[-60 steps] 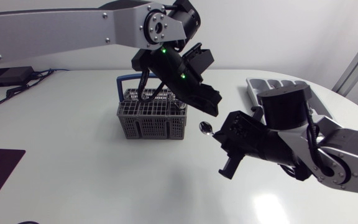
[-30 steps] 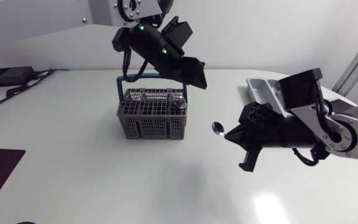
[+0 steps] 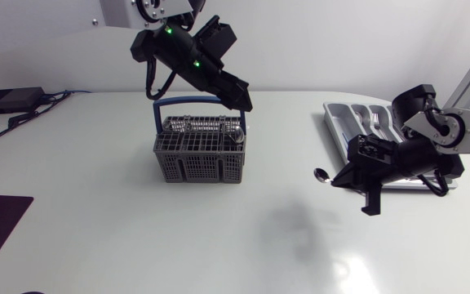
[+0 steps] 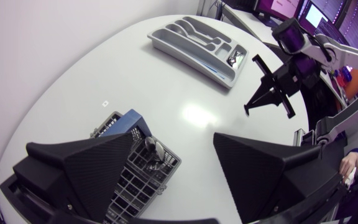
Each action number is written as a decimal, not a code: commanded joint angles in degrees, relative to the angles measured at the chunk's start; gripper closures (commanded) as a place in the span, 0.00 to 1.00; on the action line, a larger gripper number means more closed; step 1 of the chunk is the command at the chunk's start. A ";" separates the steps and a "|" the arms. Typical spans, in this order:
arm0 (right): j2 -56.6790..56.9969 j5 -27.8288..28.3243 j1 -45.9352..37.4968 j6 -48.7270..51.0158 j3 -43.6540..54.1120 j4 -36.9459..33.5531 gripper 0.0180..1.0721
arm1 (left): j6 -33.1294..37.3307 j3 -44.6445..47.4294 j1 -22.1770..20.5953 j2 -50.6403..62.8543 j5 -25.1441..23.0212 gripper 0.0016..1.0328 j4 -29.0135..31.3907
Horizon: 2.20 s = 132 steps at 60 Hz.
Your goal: Unload the cutlery basket into the drawer organizer.
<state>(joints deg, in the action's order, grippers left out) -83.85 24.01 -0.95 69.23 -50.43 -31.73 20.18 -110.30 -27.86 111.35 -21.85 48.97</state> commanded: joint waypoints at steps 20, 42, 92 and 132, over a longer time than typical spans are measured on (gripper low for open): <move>-13.35 -4.23 -16.19 22.70 -10.21 -4.93 0.95 | 24.99 5.27 1.93 -3.33 0.22 0.11 -0.02; -25.57 -8.45 -25.68 31.49 -22.87 -4.93 0.95 | 45.03 12.65 3.34 -6.67 -0.48 0.08 -0.28; -29.79 -14.25 -27.26 31.40 -24.62 3.34 0.56 | 59.80 20.39 2.90 -7.99 0.84 0.06 -9.77; -7.46 -7.75 -12.50 14.70 1.04 14.15 0.50 | 65.60 23.90 -0.53 -8.61 7.61 0.26 -14.34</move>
<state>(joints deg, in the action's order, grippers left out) -93.95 15.38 -15.31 87.50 -52.03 -18.70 83.20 -88.27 -27.86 103.85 -14.79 35.24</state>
